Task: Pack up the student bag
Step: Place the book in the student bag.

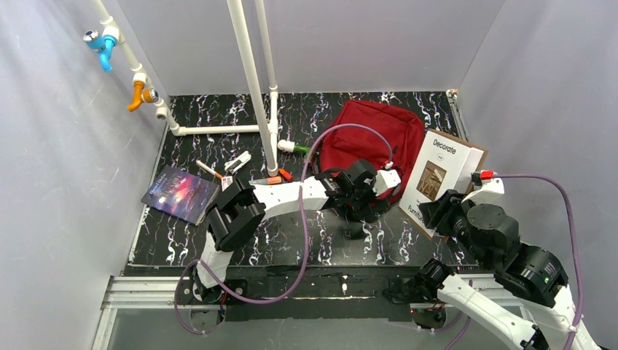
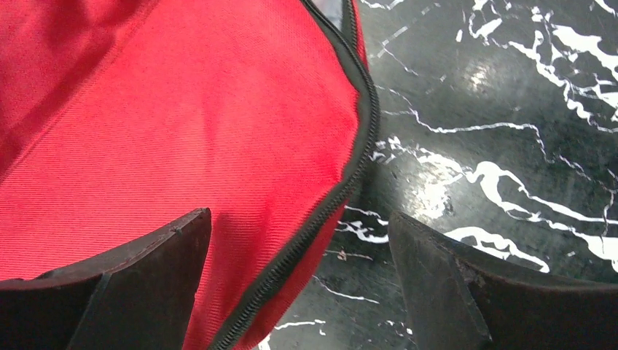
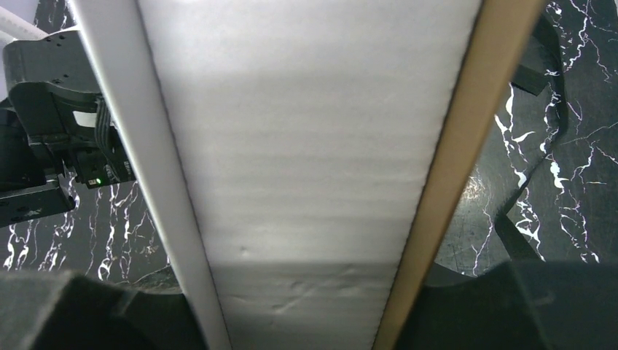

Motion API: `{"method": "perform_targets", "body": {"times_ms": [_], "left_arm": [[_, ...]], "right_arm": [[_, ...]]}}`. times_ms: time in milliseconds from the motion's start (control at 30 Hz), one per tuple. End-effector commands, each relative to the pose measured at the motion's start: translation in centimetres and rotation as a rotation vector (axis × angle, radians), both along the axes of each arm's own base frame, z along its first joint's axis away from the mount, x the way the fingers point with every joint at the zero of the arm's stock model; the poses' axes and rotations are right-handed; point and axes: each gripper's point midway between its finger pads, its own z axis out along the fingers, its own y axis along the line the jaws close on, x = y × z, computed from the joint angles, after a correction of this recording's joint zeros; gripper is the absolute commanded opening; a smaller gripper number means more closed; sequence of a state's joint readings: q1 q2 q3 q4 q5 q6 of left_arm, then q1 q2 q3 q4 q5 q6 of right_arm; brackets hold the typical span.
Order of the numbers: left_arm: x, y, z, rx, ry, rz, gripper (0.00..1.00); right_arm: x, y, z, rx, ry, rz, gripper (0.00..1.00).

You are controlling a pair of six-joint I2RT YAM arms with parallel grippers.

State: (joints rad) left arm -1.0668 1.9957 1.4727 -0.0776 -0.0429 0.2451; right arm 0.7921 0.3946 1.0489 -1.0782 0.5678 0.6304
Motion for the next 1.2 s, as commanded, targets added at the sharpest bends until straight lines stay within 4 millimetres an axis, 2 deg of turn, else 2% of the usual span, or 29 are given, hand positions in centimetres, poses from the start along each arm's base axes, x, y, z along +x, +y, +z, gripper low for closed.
{"method": "perform_targets", "body": {"times_ms": [0, 100, 233, 333, 433, 533, 633, 667, 733, 767, 833, 867, 967, 1000, 1167], "left_arm": [[-0.3, 0.2, 0.0, 0.034, 0.037, 0.011, 0.86], [1.7, 0.7, 0.5, 0.053, -0.044, 0.09, 0.67], [3.4, 1.0, 3.6, -0.004, -0.133, 0.177, 0.47], [4.0, 1.3, 5.3, -0.035, -0.173, 0.214, 0.38], [3.9, 1.3, 6.8, -0.078, -0.179, 0.225, 0.33], [4.0, 1.1, 7.3, -0.101, -0.182, 0.228, 0.28], [4.0, 0.8, 7.3, -0.098, -0.169, 0.228, 0.16], [3.9, 0.7, 7.3, -0.099, -0.161, 0.227, 0.16], [3.6, 0.4, 7.3, -0.109, -0.14, 0.216, 0.29], [3.5, 0.3, 7.3, -0.115, -0.134, 0.211, 0.31], [3.4, 0.3, 7.0, -0.113, -0.125, 0.207, 0.32], [3.4, 0.4, 6.9, -0.108, -0.123, 0.209, 0.28], [4.1, 1.0, 7.3, -0.096, -0.127, 0.249, 0.04], [4.3, 1.2, 7.7, -0.102, -0.13, 0.257, 0.0], [4.3, 1.2, 10.6, -0.171, -0.163, 0.253, 0.0]], "right_arm": [[0.5, 0.8, 0.9, 0.044, -0.031, 0.009, 0.19], [0.3, 0.8, 0.9, 0.051, -0.029, 0.016, 0.19], [0.1, 0.7, 0.9, 0.063, -0.03, 0.014, 0.19], [0.1, 0.9, 0.7, 0.067, -0.028, 0.018, 0.19], [0.2, 1.2, 0.6, 0.07, -0.024, 0.028, 0.19], [0.3, 1.6, 0.3, 0.069, -0.016, 0.038, 0.19], [0.4, 1.9, 0.4, 0.071, -0.011, 0.047, 0.19], [0.4, 2.0, 0.3, 0.072, -0.01, 0.05, 0.19], [0.3, 2.0, 0.2, 0.072, -0.005, 0.053, 0.19], [0.3, 2.0, 0.1, 0.072, -0.003, 0.054, 0.19], [0.2, 2.1, 0.0, 0.076, -0.002, 0.056, 0.19], [0.2, 2.1, 0.0, 0.076, 0.0, 0.058, 0.19], [0.1, 2.4, -0.2, 0.079, 0.01, 0.068, 0.19], [0.0, 2.5, -0.4, 0.079, 0.018, 0.073, 0.19], [-0.8, 2.9, -1.7, 0.078, 0.074, 0.111, 0.19]]}}
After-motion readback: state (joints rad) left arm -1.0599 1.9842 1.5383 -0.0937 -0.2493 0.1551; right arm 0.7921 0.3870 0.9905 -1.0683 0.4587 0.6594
